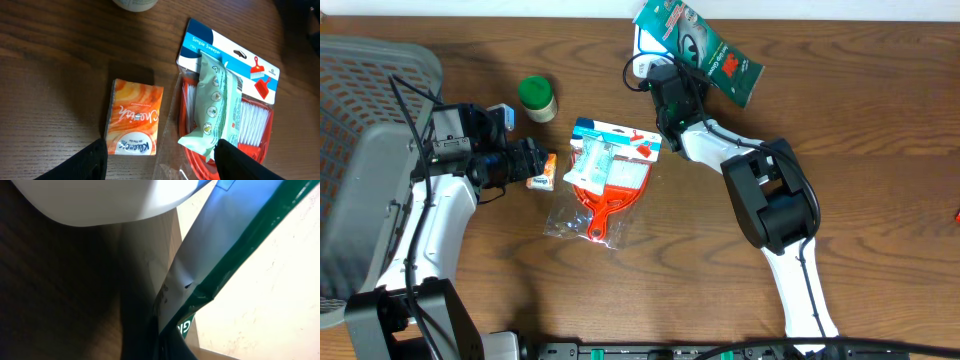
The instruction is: Scan the item barcode
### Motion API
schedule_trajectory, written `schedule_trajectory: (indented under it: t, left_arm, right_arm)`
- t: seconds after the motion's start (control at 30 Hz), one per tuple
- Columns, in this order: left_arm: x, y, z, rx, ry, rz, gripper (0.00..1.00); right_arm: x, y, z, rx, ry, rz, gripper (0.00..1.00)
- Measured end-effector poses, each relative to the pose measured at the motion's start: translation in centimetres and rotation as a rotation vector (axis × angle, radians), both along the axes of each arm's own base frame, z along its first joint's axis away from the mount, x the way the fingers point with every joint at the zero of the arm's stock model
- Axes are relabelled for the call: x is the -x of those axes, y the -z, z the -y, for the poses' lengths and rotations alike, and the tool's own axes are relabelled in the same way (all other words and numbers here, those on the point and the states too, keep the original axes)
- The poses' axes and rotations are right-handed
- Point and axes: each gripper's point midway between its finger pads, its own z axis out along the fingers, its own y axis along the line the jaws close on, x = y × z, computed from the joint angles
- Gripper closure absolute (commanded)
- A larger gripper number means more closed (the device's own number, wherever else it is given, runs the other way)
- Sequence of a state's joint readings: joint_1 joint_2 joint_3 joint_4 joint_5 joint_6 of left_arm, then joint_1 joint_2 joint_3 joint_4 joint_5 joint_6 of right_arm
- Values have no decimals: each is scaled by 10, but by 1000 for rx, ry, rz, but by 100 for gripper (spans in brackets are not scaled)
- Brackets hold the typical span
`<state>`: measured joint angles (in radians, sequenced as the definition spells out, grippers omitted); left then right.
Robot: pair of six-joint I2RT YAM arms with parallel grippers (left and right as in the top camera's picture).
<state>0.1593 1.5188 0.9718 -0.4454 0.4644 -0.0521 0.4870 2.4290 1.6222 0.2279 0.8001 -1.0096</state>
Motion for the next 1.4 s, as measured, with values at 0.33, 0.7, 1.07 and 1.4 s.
schedule_trajectory:
  t: [0.33, 0.7, 1.07, 1.4]
  left_arm:
    - [0, 0, 0, 0, 0, 0, 32]
    - [0, 0, 0, 0, 0, 0, 31]
    - [0, 0, 0, 0, 0, -1, 31]
    - [0, 0, 0, 0, 0, -2, 31]
  right_arm:
    - [0, 1, -2, 12, -15, -11, 99]
    - [-3, -10, -6, -73, 28, 66, 99]
    - [-3, -49, -23, -195, 78, 147, 99]
    - [36, -144, 17, -455, 230, 152, 99]
